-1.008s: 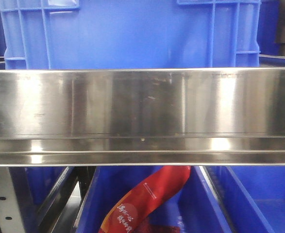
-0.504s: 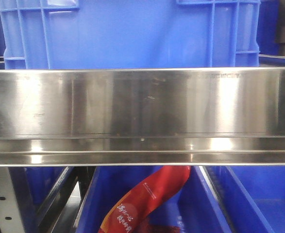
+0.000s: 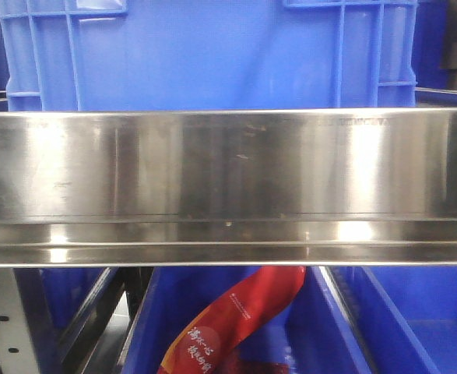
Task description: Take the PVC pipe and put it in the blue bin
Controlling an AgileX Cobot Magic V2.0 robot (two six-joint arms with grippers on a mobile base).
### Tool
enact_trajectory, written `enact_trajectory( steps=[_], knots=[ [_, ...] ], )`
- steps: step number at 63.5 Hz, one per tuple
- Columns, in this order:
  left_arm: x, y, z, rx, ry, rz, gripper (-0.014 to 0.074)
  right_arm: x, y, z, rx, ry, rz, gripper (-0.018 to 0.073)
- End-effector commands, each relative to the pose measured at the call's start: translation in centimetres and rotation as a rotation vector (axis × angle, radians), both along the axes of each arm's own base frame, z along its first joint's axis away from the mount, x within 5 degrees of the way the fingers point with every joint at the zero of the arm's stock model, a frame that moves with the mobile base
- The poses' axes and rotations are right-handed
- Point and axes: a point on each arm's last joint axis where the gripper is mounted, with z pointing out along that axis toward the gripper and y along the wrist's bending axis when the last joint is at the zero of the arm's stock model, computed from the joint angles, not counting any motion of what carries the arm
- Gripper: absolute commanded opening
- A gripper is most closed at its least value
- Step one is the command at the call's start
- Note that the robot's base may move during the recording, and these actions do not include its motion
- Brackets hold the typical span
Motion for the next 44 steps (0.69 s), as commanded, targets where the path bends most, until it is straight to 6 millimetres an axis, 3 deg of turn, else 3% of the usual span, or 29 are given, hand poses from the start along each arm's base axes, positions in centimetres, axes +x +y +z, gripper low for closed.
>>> enact_trajectory(
  steps=[1, 8, 18, 34, 44],
  knots=[
    [-0.1, 0.2, 0.2, -0.012, -0.01, 0.013, -0.0111, -0.7, -0.4, 1.3, 0.01, -0.06, -0.024, 0.0181],
    [0.0, 0.4, 0.3, -0.019, -0.018, 0.03, -0.0111, -1.8, -0.6, 2.4, 0.018, -0.096, -0.024, 0.0078],
    [0.1, 0.8, 0.5, -0.038, -0.043, 0.078, -0.0111, -4.2, -1.2, 4.3, -0.029, -0.188, -0.033, -0.0167],
    [0.3, 1.3, 0.6, 0.013, -0.068, 0.129, -0.0111, -8.8, -2.2, 7.1, -0.016, -0.317, -0.041, -0.0158],
    [0.4, 1.8, 0.6, 0.017, -0.065, 0.167, -0.0111, -11.3, -3.4, 6.8, -0.017, -0.348, -0.085, -0.0158]
  ],
)
